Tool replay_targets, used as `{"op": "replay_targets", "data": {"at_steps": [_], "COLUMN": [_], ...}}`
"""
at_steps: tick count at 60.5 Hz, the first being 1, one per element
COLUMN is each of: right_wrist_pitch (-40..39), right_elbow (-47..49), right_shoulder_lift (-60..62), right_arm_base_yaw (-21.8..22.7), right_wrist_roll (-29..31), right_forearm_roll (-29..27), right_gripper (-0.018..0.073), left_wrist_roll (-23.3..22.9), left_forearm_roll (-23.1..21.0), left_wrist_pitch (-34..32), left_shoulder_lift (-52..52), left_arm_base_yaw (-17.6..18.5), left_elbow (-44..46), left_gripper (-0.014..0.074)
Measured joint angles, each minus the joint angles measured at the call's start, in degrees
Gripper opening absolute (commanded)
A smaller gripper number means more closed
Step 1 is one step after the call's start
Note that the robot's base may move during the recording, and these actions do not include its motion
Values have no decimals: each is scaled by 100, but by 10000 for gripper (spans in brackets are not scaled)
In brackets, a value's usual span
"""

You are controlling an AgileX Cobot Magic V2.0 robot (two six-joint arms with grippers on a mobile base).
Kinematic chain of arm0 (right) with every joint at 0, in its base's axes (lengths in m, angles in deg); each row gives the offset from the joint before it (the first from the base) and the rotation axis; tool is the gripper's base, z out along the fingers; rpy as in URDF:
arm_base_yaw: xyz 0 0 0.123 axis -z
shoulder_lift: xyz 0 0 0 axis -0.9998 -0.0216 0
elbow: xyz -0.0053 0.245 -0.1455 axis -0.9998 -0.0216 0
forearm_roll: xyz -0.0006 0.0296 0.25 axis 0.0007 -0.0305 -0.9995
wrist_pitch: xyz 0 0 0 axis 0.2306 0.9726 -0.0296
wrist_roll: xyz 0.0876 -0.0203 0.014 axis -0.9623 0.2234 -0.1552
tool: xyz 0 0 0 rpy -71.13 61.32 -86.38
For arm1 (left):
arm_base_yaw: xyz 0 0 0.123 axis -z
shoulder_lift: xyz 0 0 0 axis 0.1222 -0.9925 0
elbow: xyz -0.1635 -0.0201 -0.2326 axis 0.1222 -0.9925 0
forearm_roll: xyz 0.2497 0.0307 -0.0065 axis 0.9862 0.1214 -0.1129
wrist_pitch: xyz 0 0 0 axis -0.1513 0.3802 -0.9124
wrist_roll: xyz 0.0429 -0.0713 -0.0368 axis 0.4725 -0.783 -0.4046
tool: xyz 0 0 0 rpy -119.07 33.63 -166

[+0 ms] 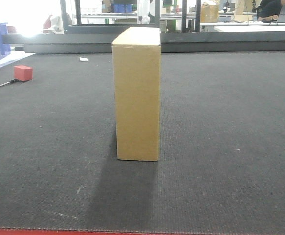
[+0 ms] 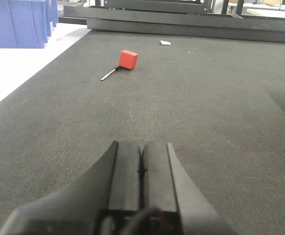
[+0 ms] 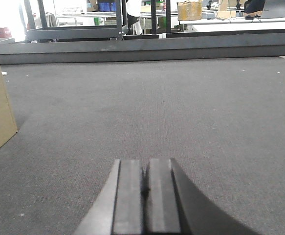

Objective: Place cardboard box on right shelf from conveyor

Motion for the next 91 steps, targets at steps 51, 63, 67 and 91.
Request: {"op": "replay_targets", "data": {"at_steps": [51,63,67,91], "right_wrist_pitch": [-42,10,148,444], "right_elbow": [0,351,780,2585], "right_shoulder_lift": [0,0,0,-2159], "right_arm_base_yaw": [0,0,0,-324], "right_wrist_roll": [0,0,0,0], "right_forearm_roll": [0,0,0,0], "right_gripper": [56,57,57,575], "left_wrist_roll": [0,0,0,0], "left_forearm_roll": [0,0,0,0], "left_wrist_pitch": [0,0,0,0], "left_shoulder_lift": [0,0,0,0], "left_arm_base_yaw": [0,0,0,0], "left_elbow": [0,0,0,0], "left_gripper": [-116,-116,-115,-116]}}
